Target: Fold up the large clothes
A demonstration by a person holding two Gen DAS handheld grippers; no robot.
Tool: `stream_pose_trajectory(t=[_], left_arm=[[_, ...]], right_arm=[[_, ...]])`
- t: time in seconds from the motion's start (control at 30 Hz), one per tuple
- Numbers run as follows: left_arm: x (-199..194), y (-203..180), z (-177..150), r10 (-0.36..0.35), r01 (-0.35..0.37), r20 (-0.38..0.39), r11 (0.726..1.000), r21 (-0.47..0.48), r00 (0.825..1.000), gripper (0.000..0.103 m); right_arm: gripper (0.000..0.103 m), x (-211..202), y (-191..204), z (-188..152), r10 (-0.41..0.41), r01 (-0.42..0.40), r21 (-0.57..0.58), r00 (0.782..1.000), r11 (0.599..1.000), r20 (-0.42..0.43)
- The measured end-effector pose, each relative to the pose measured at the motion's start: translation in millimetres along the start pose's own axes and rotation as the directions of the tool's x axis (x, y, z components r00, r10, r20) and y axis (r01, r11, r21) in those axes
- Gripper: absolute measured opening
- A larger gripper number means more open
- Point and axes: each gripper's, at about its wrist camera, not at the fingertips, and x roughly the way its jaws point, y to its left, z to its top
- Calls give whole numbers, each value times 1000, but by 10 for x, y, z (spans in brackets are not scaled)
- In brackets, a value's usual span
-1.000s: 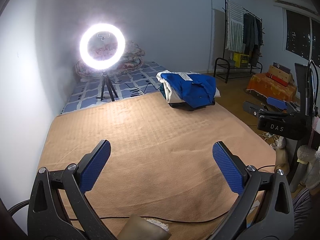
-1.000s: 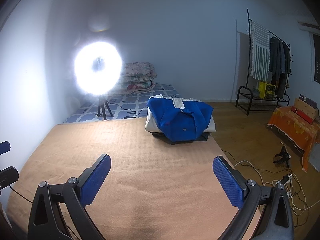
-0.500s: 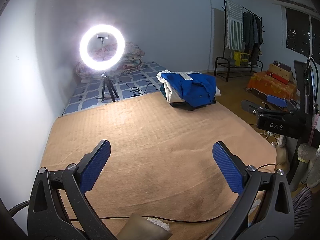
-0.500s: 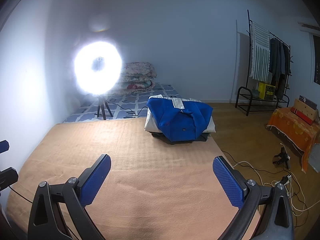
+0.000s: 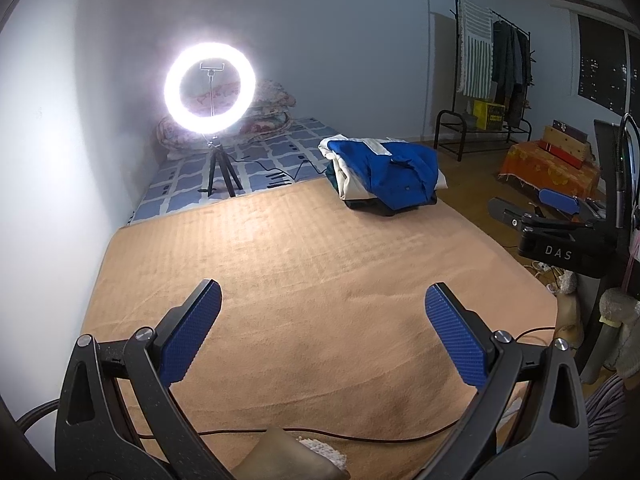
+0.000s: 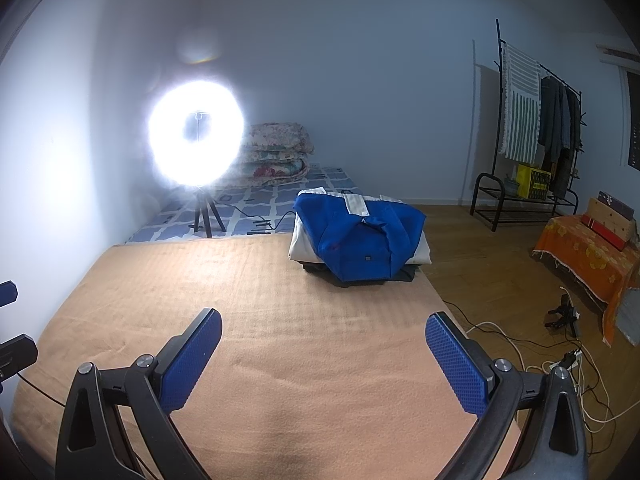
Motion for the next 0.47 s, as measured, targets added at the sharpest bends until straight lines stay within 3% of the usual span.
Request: stream_pose_trajectory(t=[0.47], left_arm=[[-16,-11,-26,21,-21,24,1000,6,1000,103]], right_arm=[[103,16,-5,-6,0,0,-3,1000,1000,-1]])
